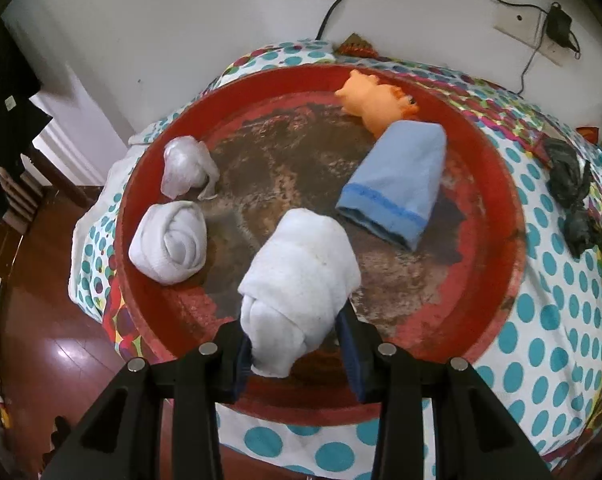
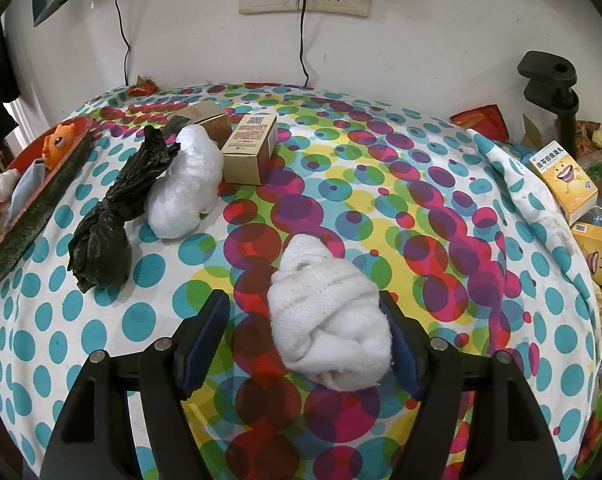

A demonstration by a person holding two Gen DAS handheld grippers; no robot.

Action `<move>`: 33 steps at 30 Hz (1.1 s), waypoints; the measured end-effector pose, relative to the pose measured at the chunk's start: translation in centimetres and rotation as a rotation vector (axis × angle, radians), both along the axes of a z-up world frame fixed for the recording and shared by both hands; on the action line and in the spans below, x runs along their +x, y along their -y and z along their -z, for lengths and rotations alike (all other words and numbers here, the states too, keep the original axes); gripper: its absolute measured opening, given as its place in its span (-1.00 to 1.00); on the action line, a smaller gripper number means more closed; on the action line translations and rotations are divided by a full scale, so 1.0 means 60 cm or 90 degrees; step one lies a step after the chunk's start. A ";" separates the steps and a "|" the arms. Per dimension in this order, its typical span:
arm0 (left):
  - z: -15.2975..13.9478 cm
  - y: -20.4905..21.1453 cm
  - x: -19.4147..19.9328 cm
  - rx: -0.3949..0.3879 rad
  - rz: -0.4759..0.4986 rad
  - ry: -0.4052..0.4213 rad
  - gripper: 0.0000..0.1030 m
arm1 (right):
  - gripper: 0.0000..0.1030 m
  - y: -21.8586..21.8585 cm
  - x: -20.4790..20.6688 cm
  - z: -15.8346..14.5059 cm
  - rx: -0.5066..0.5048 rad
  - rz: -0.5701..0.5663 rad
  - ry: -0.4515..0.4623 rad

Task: Organize objects
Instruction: 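Carry the white sock onto the red tray and open the left gripper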

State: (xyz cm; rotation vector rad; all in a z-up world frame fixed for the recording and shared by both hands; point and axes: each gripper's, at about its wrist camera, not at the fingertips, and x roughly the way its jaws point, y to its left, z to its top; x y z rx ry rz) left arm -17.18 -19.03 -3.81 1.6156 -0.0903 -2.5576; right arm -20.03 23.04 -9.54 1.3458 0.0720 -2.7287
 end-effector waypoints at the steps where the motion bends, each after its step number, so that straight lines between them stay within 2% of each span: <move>1: 0.003 0.005 -0.003 -0.001 -0.005 0.002 -0.26 | 0.38 0.000 0.000 0.000 0.000 0.000 0.000; 18: 0.018 0.055 -0.034 0.009 -0.034 -0.008 -0.20 | 0.45 -0.004 -0.003 0.001 0.001 0.002 0.001; 27: 0.019 0.052 -0.032 -0.026 -0.016 -0.017 -0.09 | 0.49 -0.002 -0.004 0.001 0.002 0.002 0.001; 33: 0.013 0.058 -0.029 -0.026 -0.016 -0.021 0.00 | 0.53 -0.011 -0.006 0.003 0.001 0.006 0.002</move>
